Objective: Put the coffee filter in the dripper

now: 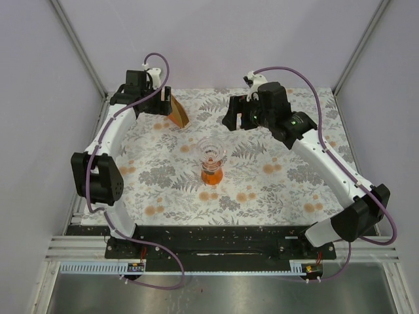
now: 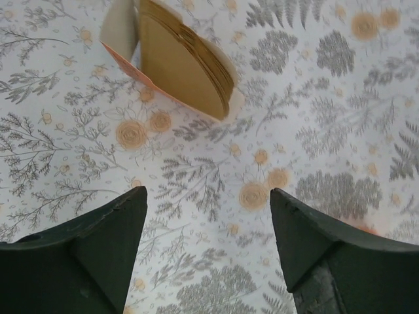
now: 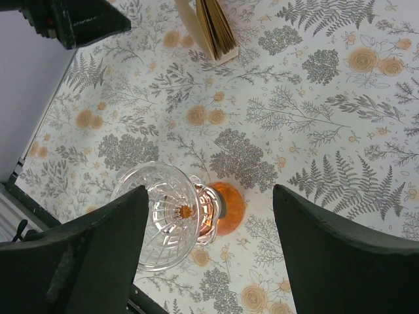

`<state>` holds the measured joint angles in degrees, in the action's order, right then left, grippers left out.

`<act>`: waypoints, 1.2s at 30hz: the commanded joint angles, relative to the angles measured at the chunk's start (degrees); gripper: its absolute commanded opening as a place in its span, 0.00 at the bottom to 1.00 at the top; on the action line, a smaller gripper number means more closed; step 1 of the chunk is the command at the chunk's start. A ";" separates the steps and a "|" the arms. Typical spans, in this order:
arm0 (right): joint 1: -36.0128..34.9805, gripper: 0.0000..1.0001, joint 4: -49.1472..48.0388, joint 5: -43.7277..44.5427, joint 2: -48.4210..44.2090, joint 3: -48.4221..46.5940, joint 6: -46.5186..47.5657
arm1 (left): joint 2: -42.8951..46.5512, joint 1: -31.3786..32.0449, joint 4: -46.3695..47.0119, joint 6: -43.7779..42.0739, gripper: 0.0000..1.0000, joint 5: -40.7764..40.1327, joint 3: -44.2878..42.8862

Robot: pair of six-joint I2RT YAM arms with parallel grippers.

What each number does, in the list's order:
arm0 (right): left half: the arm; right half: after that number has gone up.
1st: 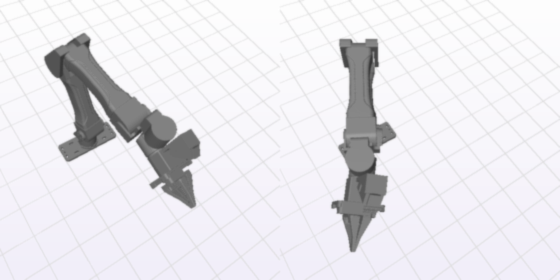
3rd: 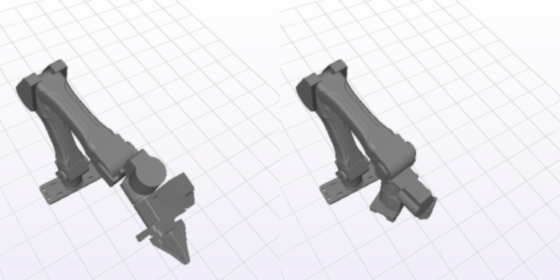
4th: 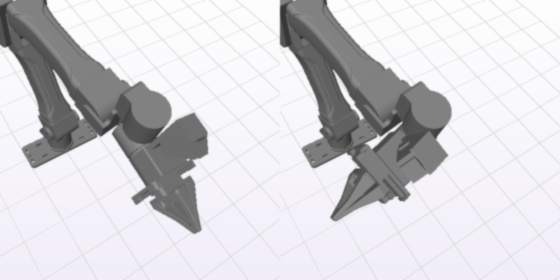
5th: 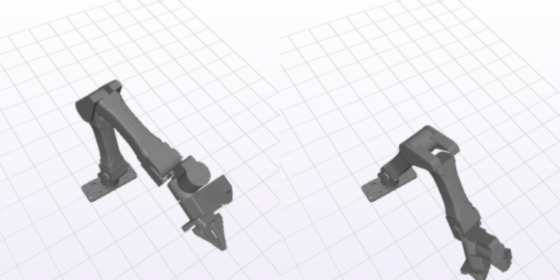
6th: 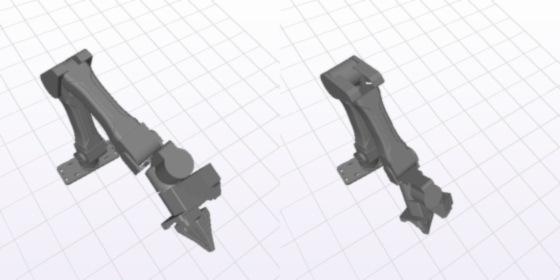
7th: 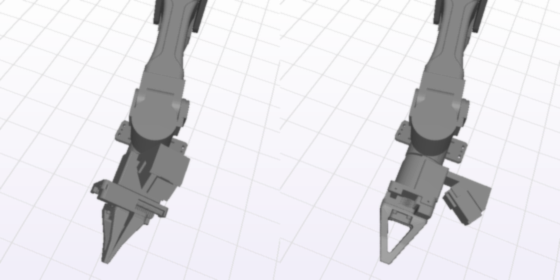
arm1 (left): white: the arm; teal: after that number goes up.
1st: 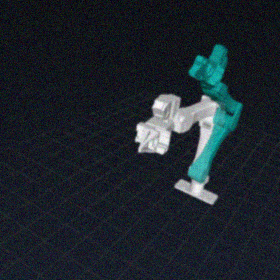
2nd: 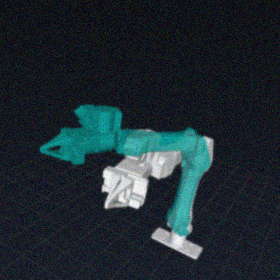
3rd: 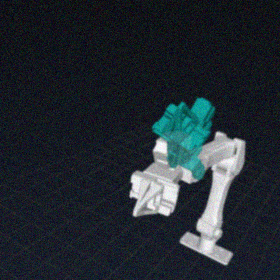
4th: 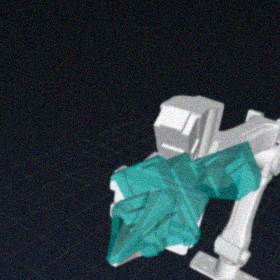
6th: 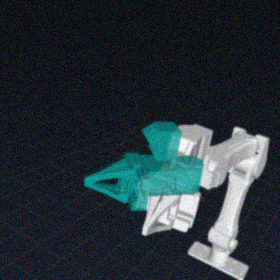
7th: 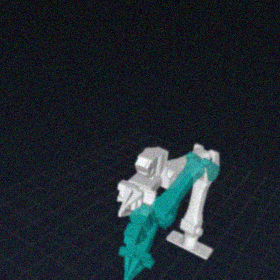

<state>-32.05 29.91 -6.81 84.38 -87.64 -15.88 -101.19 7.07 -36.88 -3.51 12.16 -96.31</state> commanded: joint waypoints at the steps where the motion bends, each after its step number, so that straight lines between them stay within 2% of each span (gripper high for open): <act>1: 0.15 0.84 -0.29 1.18 0.08 -0.26 2.61 | -2.25 -0.22 14.28 14.82 0.80 -7.76 -0.98; 5: 0.15 0.84 -0.82 1.53 0.00 0.88 4.10 | -10.76 -0.04 12.99 20.72 0.80 -13.73 -8.08; 11: 0.32 0.85 -0.91 3.47 -0.27 2.56 6.12 | -23.86 -0.30 6.92 26.62 0.82 -14.18 -18.63; 14: 0.24 0.85 -0.91 3.91 -0.27 3.08 6.56 | -27.74 -0.74 5.95 29.08 0.77 -14.62 -21.02; 18: 0.32 0.85 -0.91 4.08 -0.36 3.61 7.26 | -28.71 -0.74 6.38 29.00 0.65 -14.63 -21.11; 25: 0.32 0.86 -1.43 3.91 0.79 3.26 7.44 | -30.03 -0.83 6.74 28.29 0.37 -13.05 -20.06; 31: 0.33 0.85 -1.52 3.47 0.61 3.35 7.27 | -28.54 -1.27 6.65 26.98 0.00 -9.97 -18.39; 36: 0.32 0.85 -0.82 3.64 -0.70 3.44 6.83 | -23.19 -2.32 6.91 22.33 0.00 -5.93 -14.18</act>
<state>-31.88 29.85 -3.70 85.32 -84.09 -9.26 -131.02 5.96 -31.48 22.79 2.20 -113.32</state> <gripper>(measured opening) 0.853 0.017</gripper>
